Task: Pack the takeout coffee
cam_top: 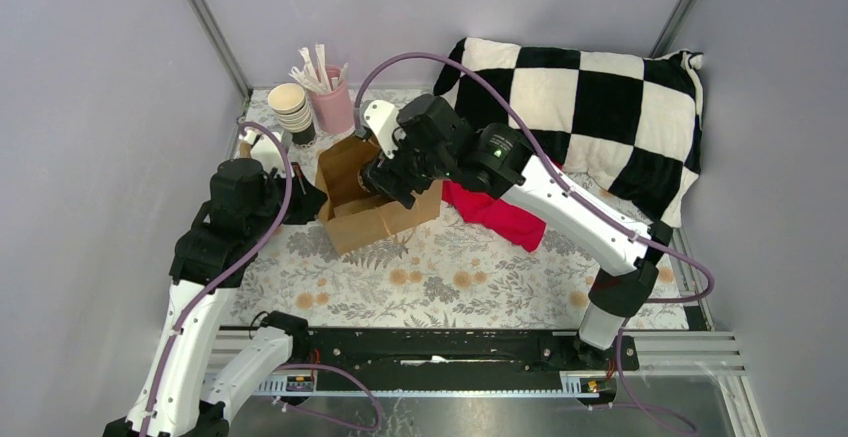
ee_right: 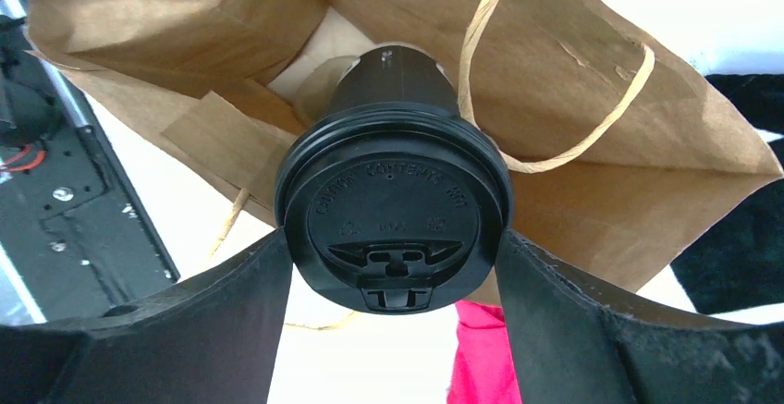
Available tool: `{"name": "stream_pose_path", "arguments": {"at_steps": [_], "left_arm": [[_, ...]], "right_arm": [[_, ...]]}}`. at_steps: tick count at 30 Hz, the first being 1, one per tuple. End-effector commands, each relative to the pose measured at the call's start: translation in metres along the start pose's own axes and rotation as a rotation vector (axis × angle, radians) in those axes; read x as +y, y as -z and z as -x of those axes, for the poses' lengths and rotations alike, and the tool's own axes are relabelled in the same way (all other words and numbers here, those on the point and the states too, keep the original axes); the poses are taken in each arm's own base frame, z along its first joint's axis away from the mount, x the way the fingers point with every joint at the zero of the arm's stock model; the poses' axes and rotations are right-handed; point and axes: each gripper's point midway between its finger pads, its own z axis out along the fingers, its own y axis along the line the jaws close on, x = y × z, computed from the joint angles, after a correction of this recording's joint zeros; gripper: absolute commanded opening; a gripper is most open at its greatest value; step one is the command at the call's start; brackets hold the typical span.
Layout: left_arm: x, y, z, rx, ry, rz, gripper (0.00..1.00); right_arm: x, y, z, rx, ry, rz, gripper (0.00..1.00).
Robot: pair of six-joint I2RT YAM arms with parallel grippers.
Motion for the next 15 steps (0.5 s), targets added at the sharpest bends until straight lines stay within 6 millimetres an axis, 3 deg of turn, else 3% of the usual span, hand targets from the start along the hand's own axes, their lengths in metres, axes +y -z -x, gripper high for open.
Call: {"name": "stream_pose_path", "arguments": {"at_steps": [1, 5, 15], "left_arm": [[-0.004, 0.002, 0.019, -0.061, -0.031, -0.008, 0.00], [-0.004, 0.001, 0.015, -0.054, -0.027, -0.010, 0.00], [-0.006, 0.004, 0.008, -0.042, -0.012, -0.026, 0.00]], "right_arm": [[0.017, 0.037, 0.018, -0.050, -0.105, 0.057, 0.47], [0.008, 0.039, 0.033, -0.077, -0.102, 0.025, 0.47], [-0.001, 0.005, 0.037, -0.042, 0.011, -0.012, 0.46]]}}
